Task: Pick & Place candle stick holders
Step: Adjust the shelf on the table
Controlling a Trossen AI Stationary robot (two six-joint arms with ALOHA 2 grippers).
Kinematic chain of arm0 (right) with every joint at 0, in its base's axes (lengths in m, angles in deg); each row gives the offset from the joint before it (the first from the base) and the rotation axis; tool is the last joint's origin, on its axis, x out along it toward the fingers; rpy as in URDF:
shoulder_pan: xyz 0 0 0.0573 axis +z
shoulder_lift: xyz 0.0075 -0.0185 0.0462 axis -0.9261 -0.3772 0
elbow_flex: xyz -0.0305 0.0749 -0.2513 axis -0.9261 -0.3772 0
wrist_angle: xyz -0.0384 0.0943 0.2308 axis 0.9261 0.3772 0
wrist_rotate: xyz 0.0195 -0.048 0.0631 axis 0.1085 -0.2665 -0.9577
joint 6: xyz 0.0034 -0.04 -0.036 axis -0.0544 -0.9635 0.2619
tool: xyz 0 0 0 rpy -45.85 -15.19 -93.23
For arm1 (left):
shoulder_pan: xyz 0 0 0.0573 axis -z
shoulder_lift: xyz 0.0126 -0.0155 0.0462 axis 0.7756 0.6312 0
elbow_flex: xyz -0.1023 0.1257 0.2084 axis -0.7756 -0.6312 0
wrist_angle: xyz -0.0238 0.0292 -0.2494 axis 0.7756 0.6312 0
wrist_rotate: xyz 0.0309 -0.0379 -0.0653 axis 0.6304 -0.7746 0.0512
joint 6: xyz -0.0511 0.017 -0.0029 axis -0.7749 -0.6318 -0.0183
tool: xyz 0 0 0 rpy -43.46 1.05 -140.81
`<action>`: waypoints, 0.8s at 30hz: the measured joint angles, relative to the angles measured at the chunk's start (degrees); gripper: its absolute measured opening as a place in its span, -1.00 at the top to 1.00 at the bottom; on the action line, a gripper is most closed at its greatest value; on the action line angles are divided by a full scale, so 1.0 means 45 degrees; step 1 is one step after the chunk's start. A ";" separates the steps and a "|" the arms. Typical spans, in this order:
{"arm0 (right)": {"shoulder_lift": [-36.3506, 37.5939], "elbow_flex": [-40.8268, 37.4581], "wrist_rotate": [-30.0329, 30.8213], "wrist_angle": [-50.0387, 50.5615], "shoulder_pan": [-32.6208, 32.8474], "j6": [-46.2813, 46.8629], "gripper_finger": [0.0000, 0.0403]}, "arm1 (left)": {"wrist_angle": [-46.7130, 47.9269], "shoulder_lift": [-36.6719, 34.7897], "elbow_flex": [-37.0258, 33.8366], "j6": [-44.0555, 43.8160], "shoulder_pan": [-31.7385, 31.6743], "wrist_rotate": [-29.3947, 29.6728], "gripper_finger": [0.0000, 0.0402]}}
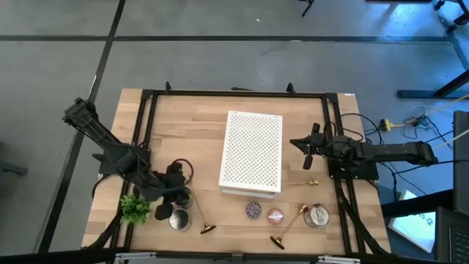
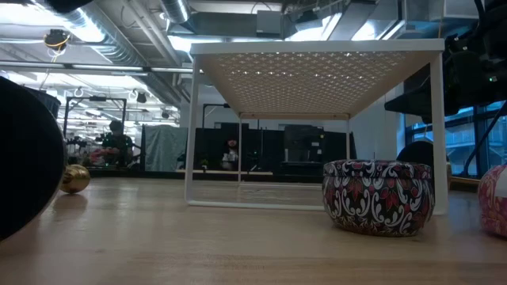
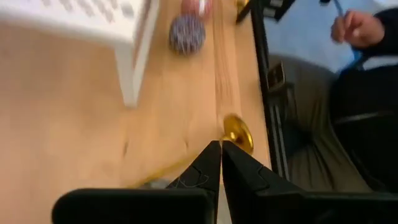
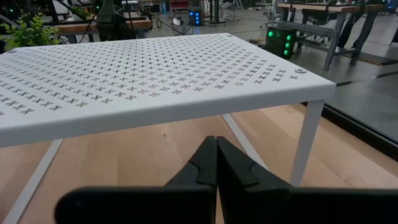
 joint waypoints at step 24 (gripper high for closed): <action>0.0003 0.0000 0.0000 0.0000 0.0000 -0.0003 1.00 | 0.4309 0.2335 0.1567 -0.3010 -0.1272 -0.3494 0.11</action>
